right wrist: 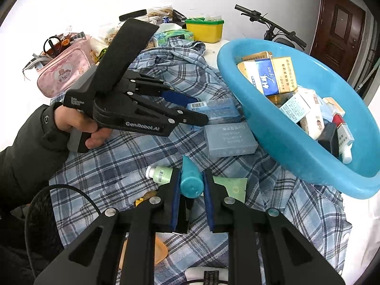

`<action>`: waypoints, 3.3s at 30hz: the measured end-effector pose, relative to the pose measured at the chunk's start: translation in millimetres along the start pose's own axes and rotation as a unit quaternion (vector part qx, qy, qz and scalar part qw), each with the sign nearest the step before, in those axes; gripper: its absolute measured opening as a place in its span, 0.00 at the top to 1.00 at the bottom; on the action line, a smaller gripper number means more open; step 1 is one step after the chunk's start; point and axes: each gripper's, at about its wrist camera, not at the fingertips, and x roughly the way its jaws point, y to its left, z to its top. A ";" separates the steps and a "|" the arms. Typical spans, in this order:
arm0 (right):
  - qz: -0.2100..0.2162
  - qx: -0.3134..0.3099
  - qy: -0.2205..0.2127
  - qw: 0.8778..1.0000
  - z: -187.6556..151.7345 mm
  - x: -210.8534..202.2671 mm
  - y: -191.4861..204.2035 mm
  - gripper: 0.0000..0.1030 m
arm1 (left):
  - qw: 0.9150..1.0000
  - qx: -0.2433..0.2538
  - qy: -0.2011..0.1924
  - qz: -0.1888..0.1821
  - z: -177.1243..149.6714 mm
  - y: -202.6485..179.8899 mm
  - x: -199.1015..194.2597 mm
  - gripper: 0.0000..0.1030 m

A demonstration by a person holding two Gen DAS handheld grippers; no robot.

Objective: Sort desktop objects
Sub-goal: 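Hold the soap bar in the left gripper while the right gripper grasps the teal tube, then lift the teal tube with the right gripper and carry it over the basin, then hold the tube over the basin while the left gripper grasps the Babycare pack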

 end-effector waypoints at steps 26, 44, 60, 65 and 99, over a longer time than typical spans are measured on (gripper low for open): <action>-0.033 -0.012 -0.040 0.999 25.0 -44.9 -6.0 0.83 | 0.998 0.017 -0.044 0.037 -1.8 -7.7 -19.7 0.60; -0.096 0.021 -0.127 0.987 92.8 -75.2 -58.3 0.83 | 0.998 0.016 -0.047 0.041 -3.9 -8.5 -21.7 0.60; -0.205 0.107 -0.189 0.954 126.9 -67.4 -139.9 0.83 | 0.996 -0.007 -0.068 0.050 -3.2 0.4 -32.7 0.60; -0.207 0.123 -0.188 0.952 118.5 -74.9 -155.0 0.83 | 0.996 -0.014 -0.070 0.056 -1.7 0.8 -39.8 0.60; -0.168 0.106 -0.178 0.964 121.3 -71.6 -148.2 0.83 | 0.996 0.037 -0.057 0.054 6.3 -45.5 -98.9 0.82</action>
